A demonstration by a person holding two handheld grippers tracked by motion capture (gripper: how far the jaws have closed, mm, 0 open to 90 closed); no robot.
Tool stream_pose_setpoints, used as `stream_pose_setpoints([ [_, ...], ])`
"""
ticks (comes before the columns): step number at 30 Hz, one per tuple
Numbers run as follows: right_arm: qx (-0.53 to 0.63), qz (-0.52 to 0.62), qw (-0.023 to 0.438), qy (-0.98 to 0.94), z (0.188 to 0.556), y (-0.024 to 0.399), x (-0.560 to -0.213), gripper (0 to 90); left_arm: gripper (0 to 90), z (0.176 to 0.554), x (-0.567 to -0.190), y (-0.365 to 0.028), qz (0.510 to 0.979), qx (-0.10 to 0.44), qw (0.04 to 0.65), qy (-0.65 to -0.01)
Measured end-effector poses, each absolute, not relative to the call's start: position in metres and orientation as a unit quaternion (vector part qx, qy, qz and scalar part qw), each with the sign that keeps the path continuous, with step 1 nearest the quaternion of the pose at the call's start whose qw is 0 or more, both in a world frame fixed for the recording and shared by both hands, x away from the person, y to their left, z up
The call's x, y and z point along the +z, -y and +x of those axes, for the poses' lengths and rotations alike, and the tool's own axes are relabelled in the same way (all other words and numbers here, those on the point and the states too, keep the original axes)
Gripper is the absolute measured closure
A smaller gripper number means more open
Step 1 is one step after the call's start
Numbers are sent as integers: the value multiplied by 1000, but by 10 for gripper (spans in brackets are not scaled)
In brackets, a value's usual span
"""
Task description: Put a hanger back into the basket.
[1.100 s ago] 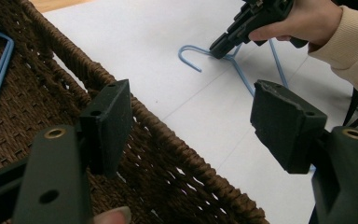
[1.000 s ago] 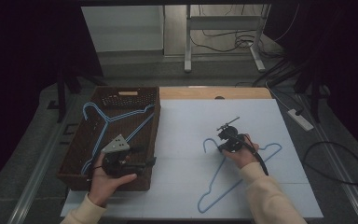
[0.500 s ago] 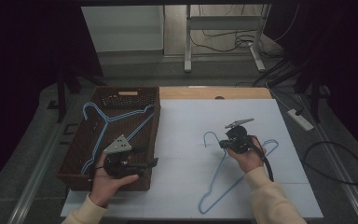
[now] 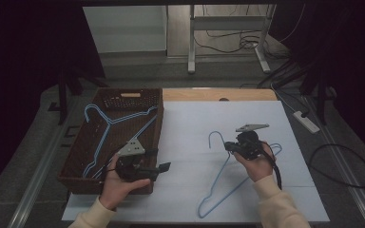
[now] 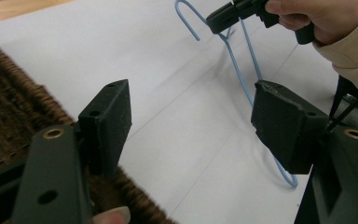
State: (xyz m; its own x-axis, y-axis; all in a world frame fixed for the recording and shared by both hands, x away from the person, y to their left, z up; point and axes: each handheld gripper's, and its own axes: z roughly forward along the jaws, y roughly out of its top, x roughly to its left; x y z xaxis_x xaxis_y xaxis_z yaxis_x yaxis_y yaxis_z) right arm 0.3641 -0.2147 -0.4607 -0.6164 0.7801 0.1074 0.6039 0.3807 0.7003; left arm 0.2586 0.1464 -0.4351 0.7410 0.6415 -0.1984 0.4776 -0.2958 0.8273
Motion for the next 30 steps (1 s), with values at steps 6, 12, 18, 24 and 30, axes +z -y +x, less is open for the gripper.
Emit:
stream_pose_setpoints([
  [6, 378, 420, 121, -816, 361, 216, -458, 862, 293, 261, -436, -124, 810, 80, 468, -343],
  [12, 385, 418, 122, -814, 359, 216, -456, 862, 294, 267, -439, -104, 816, 68, 462, -340],
  [18, 393, 419, 125, -809, 356, 218, -453, 862, 294, 270, -441, -82, 826, 61, 451, -333],
  [24, 398, 417, 127, -807, 355, 218, -452, 862, 291, 273, -443, -60, 833, 47, 443, -329],
  [30, 401, 416, 129, -806, 354, 219, -452, 862, 282, 275, -453, -41, 846, 33, 424, -320],
])
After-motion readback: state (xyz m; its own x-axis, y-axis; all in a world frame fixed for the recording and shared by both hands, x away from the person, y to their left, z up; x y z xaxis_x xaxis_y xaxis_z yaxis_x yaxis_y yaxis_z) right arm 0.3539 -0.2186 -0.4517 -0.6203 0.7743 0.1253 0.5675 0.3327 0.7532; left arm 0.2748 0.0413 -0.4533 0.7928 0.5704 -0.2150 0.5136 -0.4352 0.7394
